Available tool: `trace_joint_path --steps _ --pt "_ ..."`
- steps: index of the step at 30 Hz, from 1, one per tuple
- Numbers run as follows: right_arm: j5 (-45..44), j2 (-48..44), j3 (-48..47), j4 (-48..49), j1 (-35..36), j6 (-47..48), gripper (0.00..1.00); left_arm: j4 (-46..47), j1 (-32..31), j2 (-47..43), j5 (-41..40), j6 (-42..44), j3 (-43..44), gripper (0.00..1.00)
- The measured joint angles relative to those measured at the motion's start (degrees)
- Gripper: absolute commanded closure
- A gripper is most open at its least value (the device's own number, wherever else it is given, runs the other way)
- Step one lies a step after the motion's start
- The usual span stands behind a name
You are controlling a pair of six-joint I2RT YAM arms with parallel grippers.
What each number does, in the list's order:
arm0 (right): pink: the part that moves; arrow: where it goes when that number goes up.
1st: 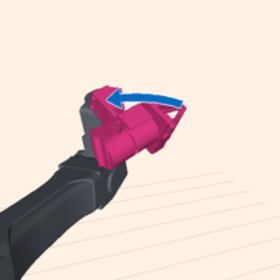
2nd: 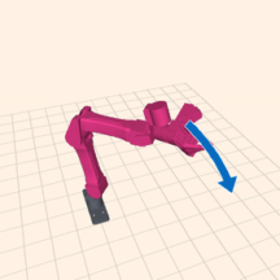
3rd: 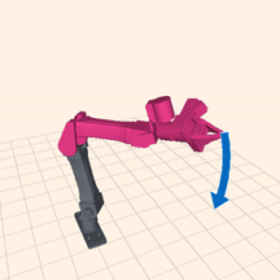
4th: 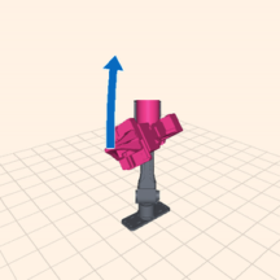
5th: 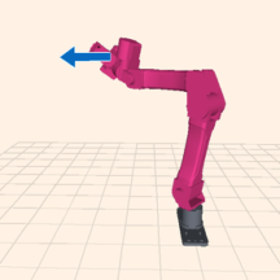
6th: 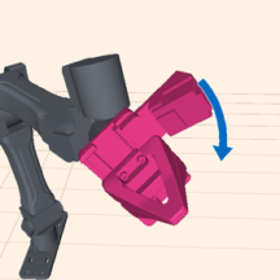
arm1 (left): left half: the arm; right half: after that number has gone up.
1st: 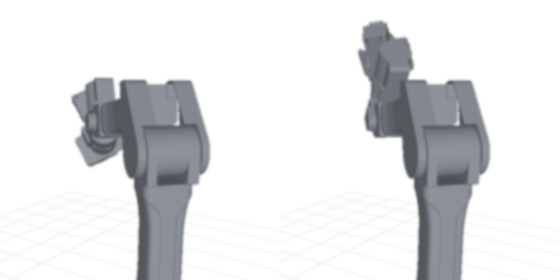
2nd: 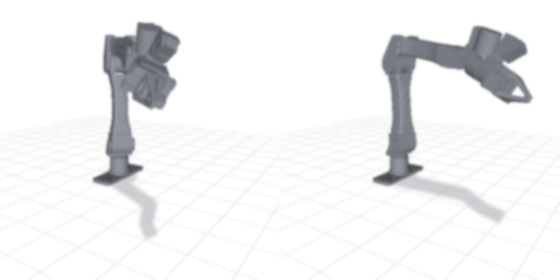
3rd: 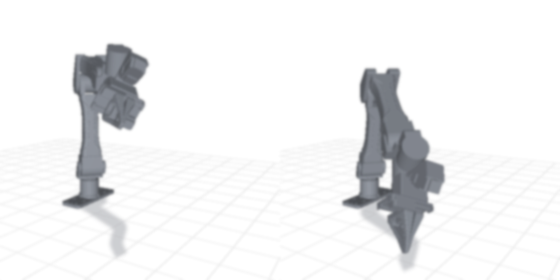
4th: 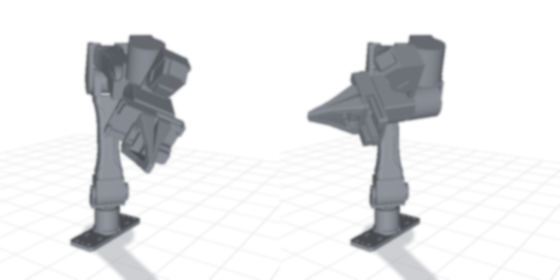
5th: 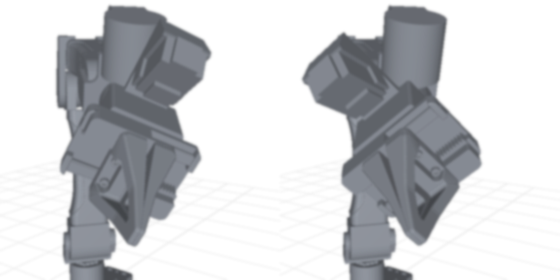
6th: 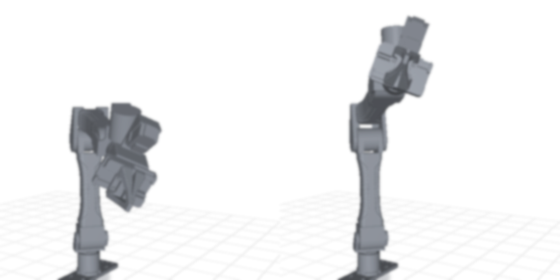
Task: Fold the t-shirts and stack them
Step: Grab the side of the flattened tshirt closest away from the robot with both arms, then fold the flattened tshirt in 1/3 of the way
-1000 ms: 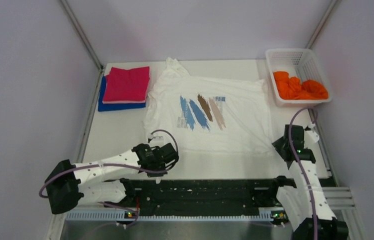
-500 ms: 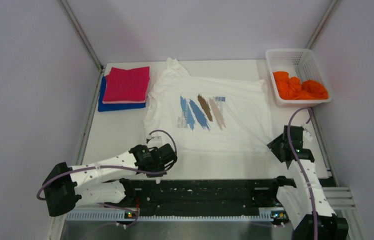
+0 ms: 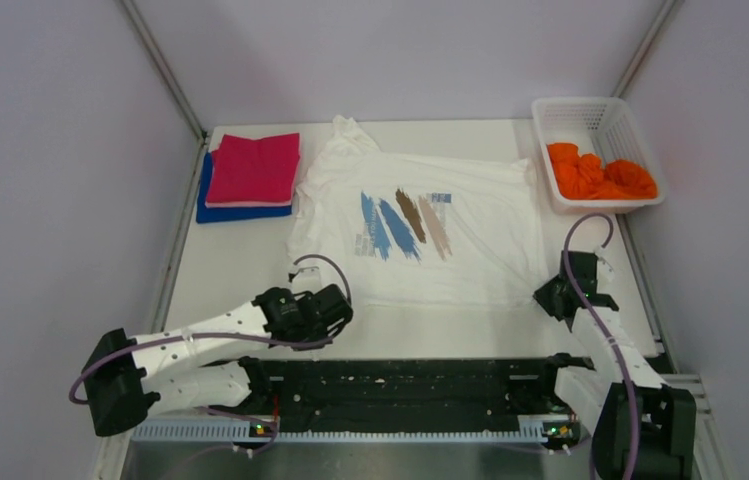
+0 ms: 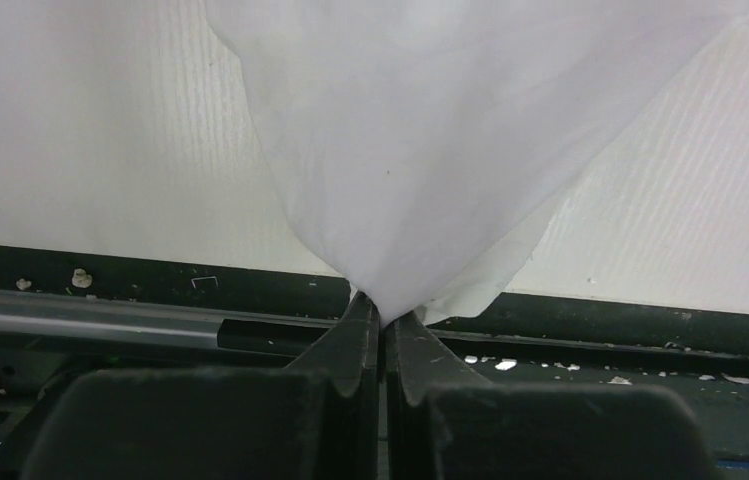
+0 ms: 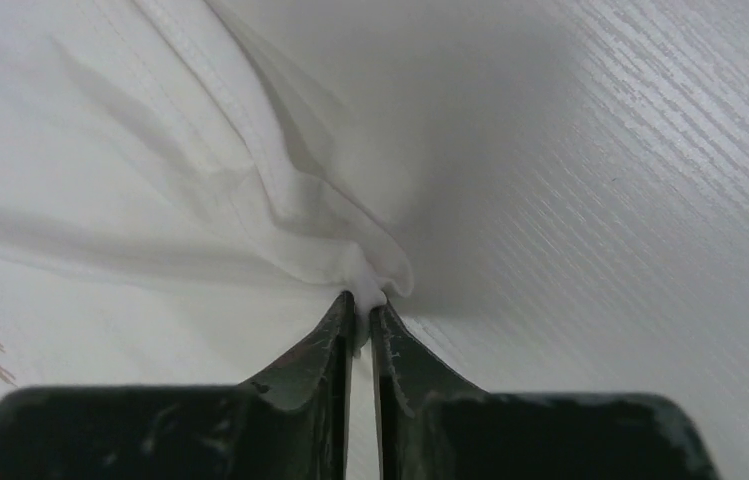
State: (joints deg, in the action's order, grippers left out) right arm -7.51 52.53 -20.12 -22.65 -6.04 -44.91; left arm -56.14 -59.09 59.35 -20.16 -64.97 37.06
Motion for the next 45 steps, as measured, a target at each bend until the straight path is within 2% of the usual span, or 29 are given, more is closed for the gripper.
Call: trace_joint_path --steps 2,9,14,18,27,32,38,44,45 --pt "0.5 0.7 0.0 0.4 0.0 0.3 1.00 -0.5 0.3 0.0 -0.8 0.4 1.3 1.00" --pt "2.8 0.7 -2.2 -2.7 0.0 2.4 1.00 0.5 4.8 0.2 -4.8 6.1 9.3 1.00" --pt "5.0 2.6 -7.5 -4.0 0.0 3.5 1.00 5.6 14.0 3.8 -4.2 14.9 16.3 1.00" --pt "6.1 7.8 -12.9 -3.3 0.0 4.3 1.00 9.5 20.6 10.7 -3.9 22.6 22.8 1.00" --pt "7.2 21.1 -24.3 1.2 0.0 5.8 1.00 21.9 28.7 26.9 -3.3 45.8 36.0 1.00" --pt "9.0 27.9 -28.1 4.3 0.0 6.4 1.00 28.6 32.0 35.1 -3.3 63.1 40.8 1.00" --pt "9.4 32.9 -31.0 6.0 0.0 7.0 1.00 31.7 33.3 44.7 -0.4 79.1 49.3 1.00" --pt "9.0 35.6 -32.6 7.8 0.0 7.4 1.00 32.9 33.9 53.4 1.9 90.7 56.4 1.00" --pt "9.0 35.9 -32.7 8.0 0.0 7.4 1.00 32.9 34.1 54.5 2.7 92.1 57.2 0.85"
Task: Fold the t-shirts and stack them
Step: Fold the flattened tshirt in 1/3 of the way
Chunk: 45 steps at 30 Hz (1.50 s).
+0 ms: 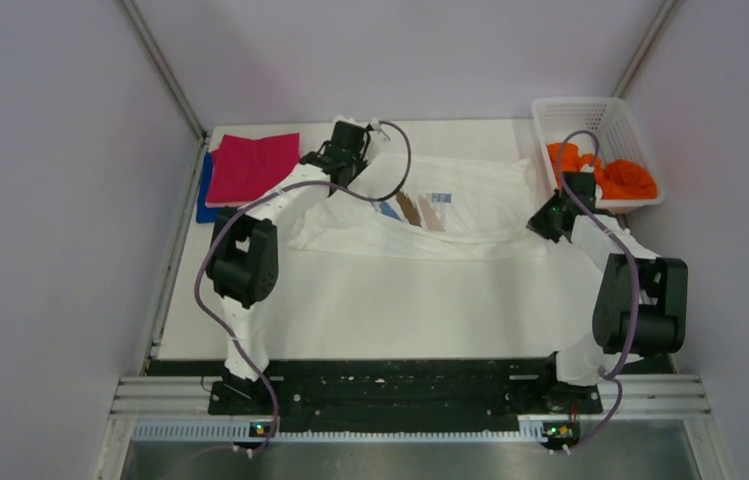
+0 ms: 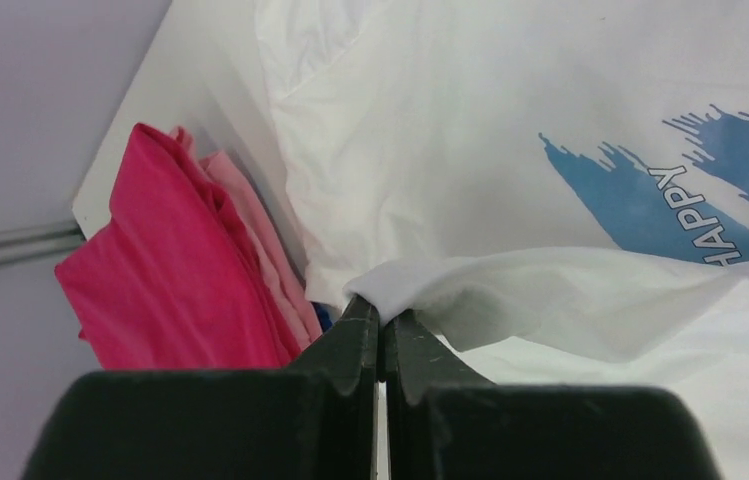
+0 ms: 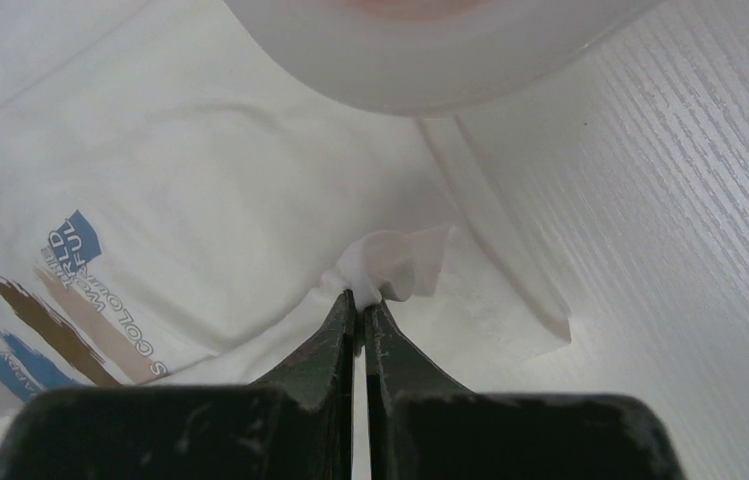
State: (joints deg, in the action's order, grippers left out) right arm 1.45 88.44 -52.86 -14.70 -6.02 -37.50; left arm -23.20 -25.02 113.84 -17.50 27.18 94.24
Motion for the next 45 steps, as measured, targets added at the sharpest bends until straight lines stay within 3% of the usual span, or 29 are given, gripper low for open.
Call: trace_joint_path --steps 4,5,11,18,23,24,30,34,45 --pt "-1.0 1.0 -0.4 0.3 0.0 0.0 0.87 -0.1 0.8 3.1 2.4 4.1 3.0 0.07" --pt "-1.5 1.2 -0.5 0.5 0.0 0.1 0.83 -0.1 1.1 3.7 2.6 4.1 3.9 0.02" --pt "-3.3 1.1 -0.9 0.6 0.1 1.2 0.43 2.5 2.5 4.2 -0.6 1.0 7.4 0.01" --pt "-3.5 -3.7 -0.7 0.1 3.0 2.5 0.19 0.1 2.7 1.2 -4.7 -13.0 8.6 0.01" --pt "-3.7 -10.9 2.7 0.4 9.8 2.6 0.10 -2.3 2.7 -9.5 -2.8 -30.7 -2.4 0.01" --pt "-3.4 -11.8 3.6 0.5 11.0 2.4 0.03 -2.5 2.7 -11.1 -2.1 -33.5 -4.5 0.01" --pt "-1.7 -13.1 11.7 2.6 15.0 0.9 0.01 -2.7 2.9 -13.8 3.9 -46.8 -16.8 0.01" --pt "-0.7 -10.0 12.6 5.2 15.0 0.9 0.01 -3.8 3.3 -11.5 5.7 -50.6 -19.5 0.01" --pt "-2.9 6.8 -1.3 9.4 15.0 1.6 0.01 -3.8 7.5 -10.9 5.6 -55.1 -23.9 0.01"
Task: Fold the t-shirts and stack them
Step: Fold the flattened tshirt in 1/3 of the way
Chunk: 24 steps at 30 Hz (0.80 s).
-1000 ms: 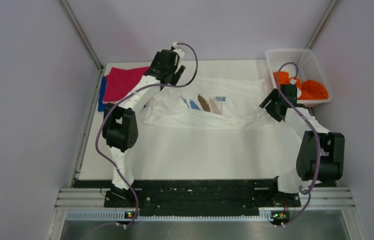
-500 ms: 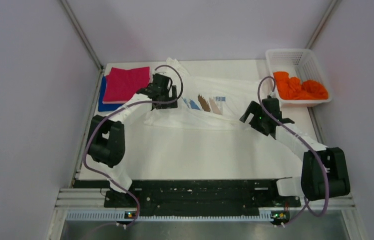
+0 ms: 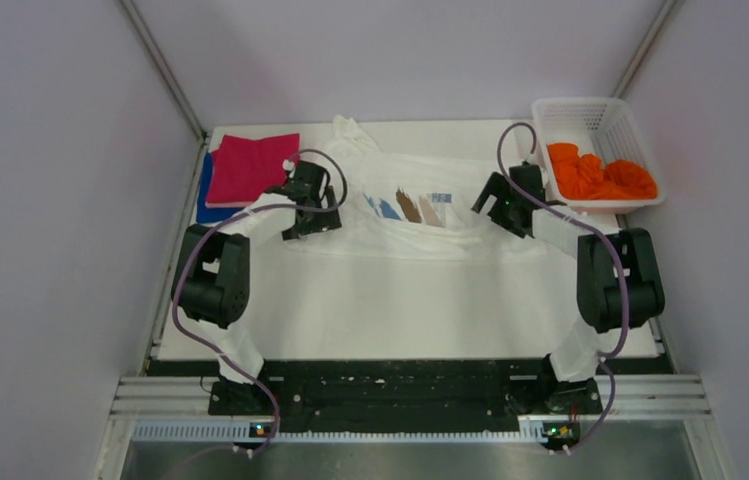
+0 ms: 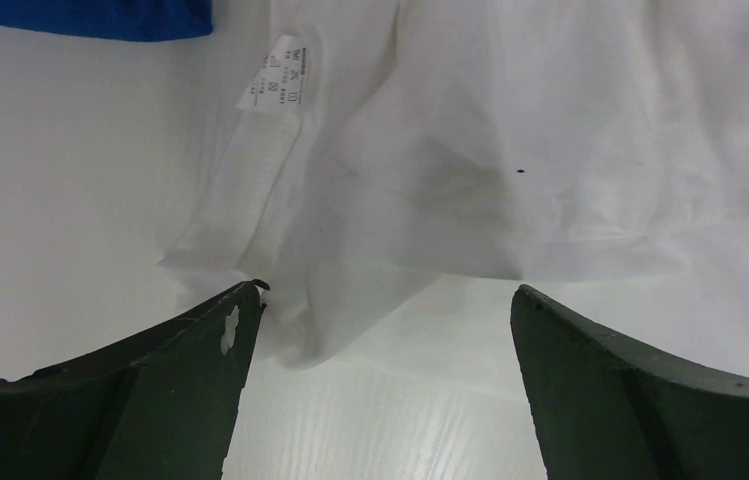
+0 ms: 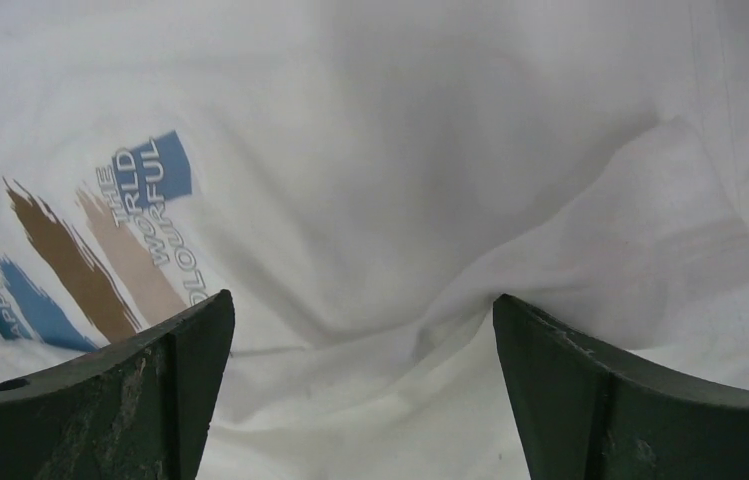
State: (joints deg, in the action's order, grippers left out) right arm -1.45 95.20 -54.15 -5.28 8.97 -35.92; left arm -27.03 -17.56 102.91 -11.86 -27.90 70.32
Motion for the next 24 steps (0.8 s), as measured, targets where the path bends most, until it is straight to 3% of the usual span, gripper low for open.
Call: trace_joint_path --steps 5,12,19,24 --pt "-2.7 6.0 -7.5 -0.8 0.0 1.3 0.01 -0.2 1.7 0.0 -0.1 -0.9 -0.6 0.01" --pt "-2.7 6.2 -8.2 -1.6 0.0 2.4 0.01 -1.8 2.3 -0.1 0.3 -1.5 -0.5 0.01" --pt "-2.5 0.8 -5.0 -2.4 2.0 3.4 0.01 -4.0 2.3 -1.0 2.0 -2.5 3.9 0.01" --pt "-3.3 -1.7 -4.7 -2.1 7.4 4.5 0.01 -1.5 2.2 -1.8 5.7 -4.2 6.5 0.01"
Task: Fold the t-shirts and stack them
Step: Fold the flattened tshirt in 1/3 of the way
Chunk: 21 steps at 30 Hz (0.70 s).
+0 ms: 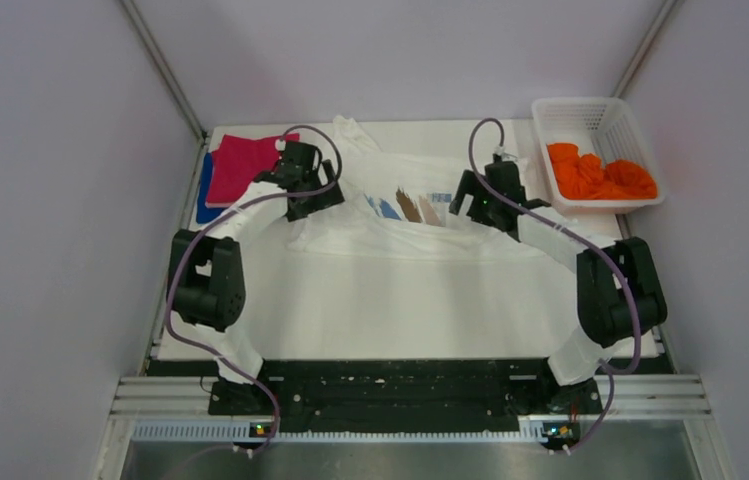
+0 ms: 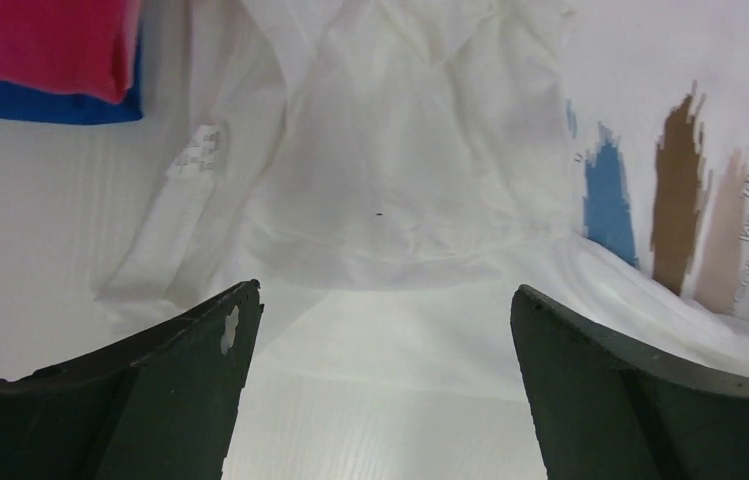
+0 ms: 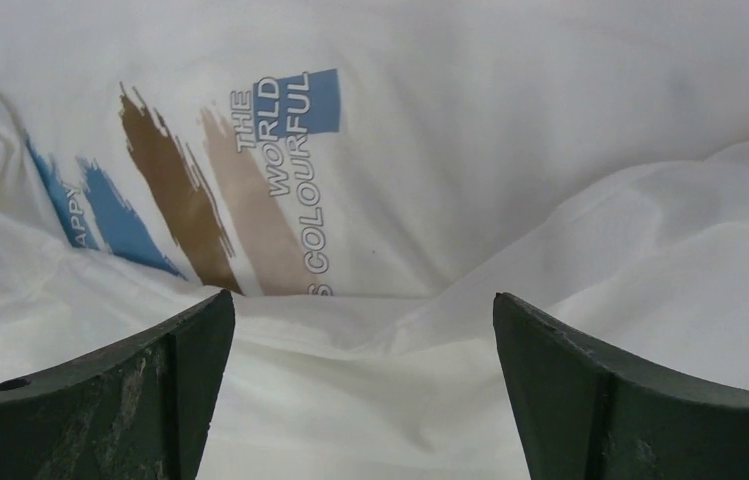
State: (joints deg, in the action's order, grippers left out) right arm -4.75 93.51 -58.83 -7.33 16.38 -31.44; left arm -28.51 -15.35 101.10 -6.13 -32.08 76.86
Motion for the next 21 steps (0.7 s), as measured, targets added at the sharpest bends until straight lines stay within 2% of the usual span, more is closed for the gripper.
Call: trace_joint_path --steps 4,10,15,21 --pt "0.1 0.2 1.5 1.9 1.9 1.1 0.01 2.7 0.0 1.7 5.7 -1.1 0.2 0.01" --pt "0.7 5.7 2.3 5.5 1.7 3.2 0.01 2.8 -0.1 12.9 9.7 -2.2 3.7 0.01" --pt "2.3 6.0 5.7 10.2 1.9 2.2 0.01 5.4 -0.1 11.1 11.5 -3.6 0.9 0.01" --pt "4.1 -4.4 18.6 14.7 3.0 -1.8 0.01 9.2 -0.2 1.8 12.8 -4.2 -12.1 0.01"
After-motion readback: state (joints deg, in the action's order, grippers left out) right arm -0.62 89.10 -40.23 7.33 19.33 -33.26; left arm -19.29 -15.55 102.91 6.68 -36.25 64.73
